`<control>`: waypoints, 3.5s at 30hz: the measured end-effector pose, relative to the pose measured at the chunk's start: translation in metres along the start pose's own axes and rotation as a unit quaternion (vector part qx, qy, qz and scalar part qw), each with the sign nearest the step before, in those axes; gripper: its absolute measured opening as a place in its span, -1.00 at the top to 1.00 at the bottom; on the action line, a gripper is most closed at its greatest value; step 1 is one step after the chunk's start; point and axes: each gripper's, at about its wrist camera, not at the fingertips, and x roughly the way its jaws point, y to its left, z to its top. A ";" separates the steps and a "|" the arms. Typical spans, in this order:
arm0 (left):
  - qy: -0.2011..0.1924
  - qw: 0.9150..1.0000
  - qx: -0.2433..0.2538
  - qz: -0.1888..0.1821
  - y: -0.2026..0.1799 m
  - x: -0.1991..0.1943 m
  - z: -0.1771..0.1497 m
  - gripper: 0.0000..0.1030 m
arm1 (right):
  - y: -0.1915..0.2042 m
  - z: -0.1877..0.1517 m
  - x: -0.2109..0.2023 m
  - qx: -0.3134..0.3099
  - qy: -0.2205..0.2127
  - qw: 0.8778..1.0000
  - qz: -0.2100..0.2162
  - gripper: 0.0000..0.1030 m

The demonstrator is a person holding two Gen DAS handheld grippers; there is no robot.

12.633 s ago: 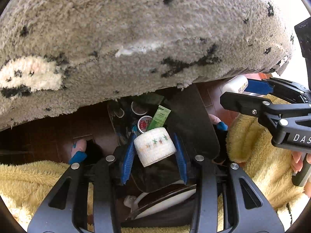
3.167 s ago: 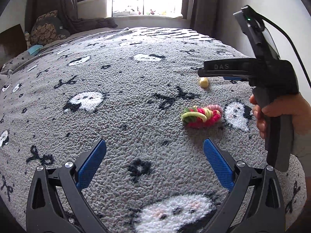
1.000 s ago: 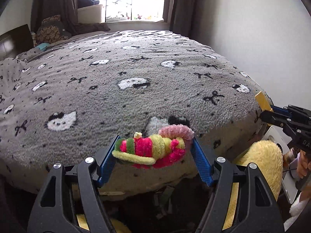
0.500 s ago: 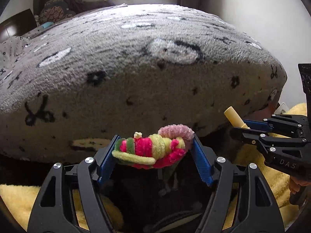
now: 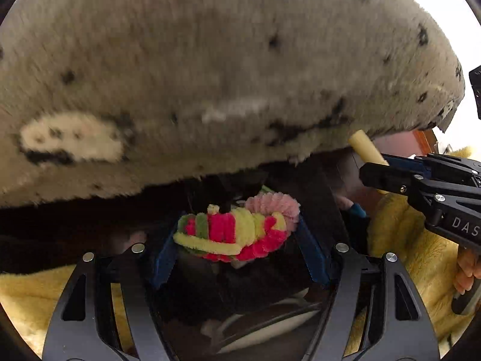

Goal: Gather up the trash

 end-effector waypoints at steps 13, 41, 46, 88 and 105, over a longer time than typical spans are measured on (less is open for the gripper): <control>0.068 0.997 -0.020 -0.035 0.008 0.036 -0.014 -0.35 | 0.001 -0.002 0.028 0.005 0.047 0.999 0.018 0.53; -0.114 0.993 -0.005 0.043 0.015 -0.064 0.019 -0.84 | 0.012 0.024 -0.088 -0.001 -0.156 0.979 -0.129 -0.93; -0.203 0.976 0.000 0.073 0.011 -0.129 0.031 -0.84 | 0.018 0.033 -0.140 -0.009 -0.234 0.956 -0.177 -0.93; -0.363 0.927 -0.001 0.096 -0.041 -0.278 0.047 -0.84 | 0.059 0.040 -0.285 0.007 -0.381 0.896 -0.226 -0.93; -0.372 0.923 -0.006 0.095 -0.042 -0.284 0.046 -0.84 | 0.061 0.040 -0.280 0.008 -0.377 0.899 -0.223 -0.93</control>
